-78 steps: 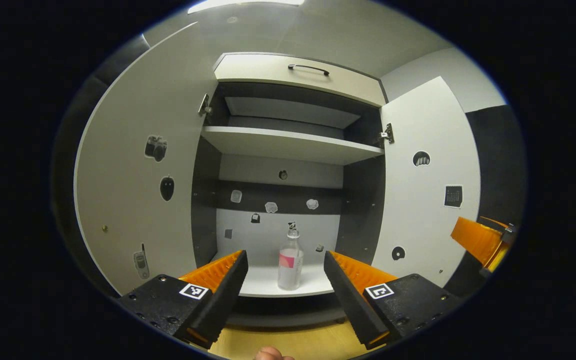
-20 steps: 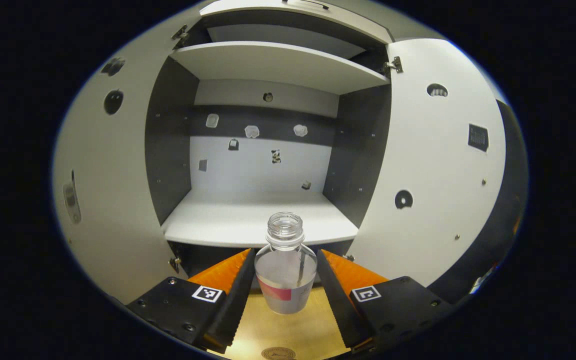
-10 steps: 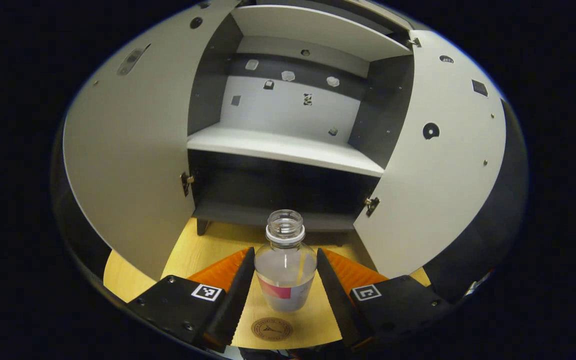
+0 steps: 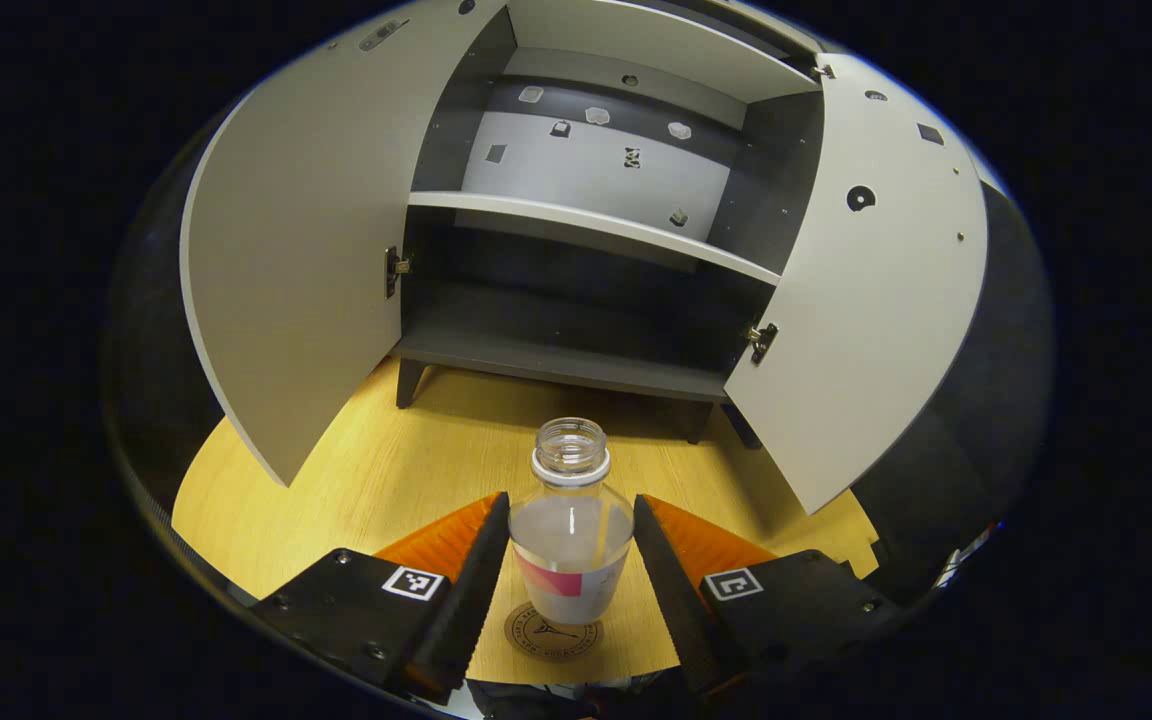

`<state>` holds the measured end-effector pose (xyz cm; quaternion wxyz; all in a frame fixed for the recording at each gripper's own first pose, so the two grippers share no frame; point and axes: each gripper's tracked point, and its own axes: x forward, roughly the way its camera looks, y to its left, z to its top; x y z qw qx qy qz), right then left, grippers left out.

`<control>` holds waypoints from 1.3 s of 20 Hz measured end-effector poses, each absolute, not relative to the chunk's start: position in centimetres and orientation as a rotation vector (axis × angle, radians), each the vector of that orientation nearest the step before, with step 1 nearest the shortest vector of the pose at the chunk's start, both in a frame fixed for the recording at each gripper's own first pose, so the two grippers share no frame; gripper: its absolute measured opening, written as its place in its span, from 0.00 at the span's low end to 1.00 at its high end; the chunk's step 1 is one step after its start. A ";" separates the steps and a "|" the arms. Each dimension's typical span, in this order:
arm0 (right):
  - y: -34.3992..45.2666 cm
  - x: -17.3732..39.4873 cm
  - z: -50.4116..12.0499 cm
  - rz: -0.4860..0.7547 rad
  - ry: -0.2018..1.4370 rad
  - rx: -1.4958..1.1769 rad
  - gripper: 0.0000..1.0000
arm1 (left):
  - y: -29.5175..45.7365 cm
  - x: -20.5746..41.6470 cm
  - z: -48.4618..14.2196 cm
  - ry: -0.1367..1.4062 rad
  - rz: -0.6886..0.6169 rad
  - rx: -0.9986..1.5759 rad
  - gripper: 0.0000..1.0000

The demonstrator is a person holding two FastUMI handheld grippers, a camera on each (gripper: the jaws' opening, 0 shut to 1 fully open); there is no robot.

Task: Grasp the bottle in the cabinet with the left hand and place it on the coaster, then close the right door with the right hand and the left door with the left hand.

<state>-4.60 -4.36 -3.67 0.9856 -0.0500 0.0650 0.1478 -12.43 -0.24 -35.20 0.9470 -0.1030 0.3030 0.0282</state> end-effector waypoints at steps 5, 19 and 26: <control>-4.7 -4.4 -3.7 0.292 0.131 -0.113 1.00 | -0.8 -14.1 -37.8 0.657 0.068 -0.223 0.80; -5.3 -3.8 -4.9 0.280 0.155 -0.130 1.00 | -1.3 -15.7 -40.2 0.680 0.071 -0.157 0.82; -5.1 -3.8 -5.3 0.288 0.162 -0.120 1.00 | -1.6 -16.5 -40.2 0.695 0.049 -0.142 0.80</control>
